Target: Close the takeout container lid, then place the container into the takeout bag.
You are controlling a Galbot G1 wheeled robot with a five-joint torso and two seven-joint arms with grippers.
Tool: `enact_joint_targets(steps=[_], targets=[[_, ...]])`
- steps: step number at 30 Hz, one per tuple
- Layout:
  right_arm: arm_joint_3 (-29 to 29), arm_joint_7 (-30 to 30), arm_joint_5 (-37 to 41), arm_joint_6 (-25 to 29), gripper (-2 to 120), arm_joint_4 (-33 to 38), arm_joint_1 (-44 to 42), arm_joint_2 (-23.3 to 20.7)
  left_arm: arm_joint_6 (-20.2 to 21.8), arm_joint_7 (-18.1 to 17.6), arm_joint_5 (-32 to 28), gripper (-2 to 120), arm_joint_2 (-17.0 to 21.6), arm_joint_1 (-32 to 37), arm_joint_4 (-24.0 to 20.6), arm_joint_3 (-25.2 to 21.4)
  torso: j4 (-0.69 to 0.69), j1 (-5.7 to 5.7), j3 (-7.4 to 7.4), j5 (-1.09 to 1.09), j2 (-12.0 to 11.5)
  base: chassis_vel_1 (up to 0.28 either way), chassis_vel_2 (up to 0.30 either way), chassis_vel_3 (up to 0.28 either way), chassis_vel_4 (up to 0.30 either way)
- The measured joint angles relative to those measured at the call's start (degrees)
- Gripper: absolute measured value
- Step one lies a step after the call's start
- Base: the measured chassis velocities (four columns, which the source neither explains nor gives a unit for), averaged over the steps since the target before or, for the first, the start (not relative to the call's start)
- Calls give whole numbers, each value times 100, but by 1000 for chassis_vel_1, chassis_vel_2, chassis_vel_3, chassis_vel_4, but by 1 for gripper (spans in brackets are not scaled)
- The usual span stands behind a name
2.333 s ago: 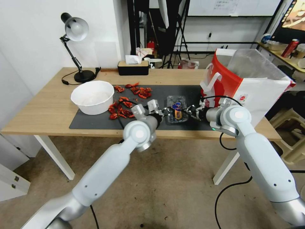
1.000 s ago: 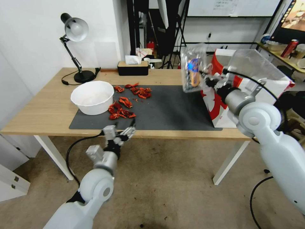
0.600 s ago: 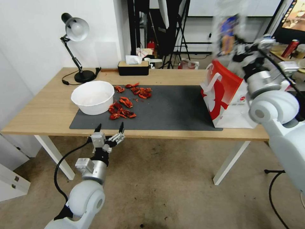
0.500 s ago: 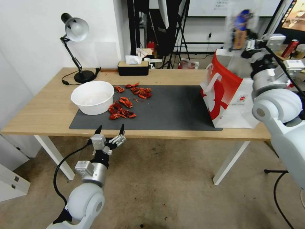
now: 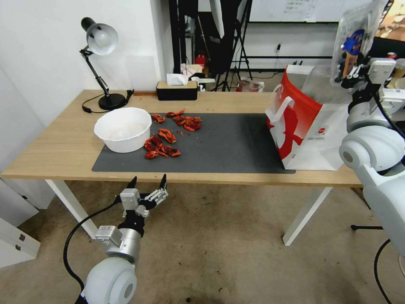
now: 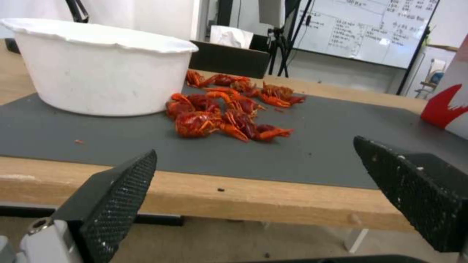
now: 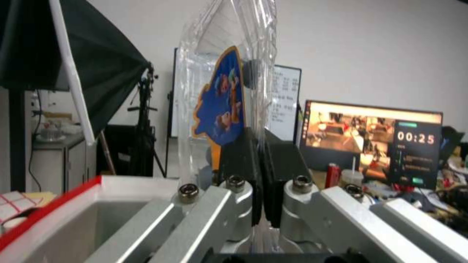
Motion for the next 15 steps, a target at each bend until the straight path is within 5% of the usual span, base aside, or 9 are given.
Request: enact_joint_targets(steps=[6,15], targets=[[34,53,84,-31,0,47,-133,13,-32,47,19,100,-6,48,16,21,0,0,0,1,0,0,0,0,0],[38,89,234,-96,37,105,-213,23,-70,52,51,100,-6,-2,98,78,0,0,0,0,0,0,0,0,0]])
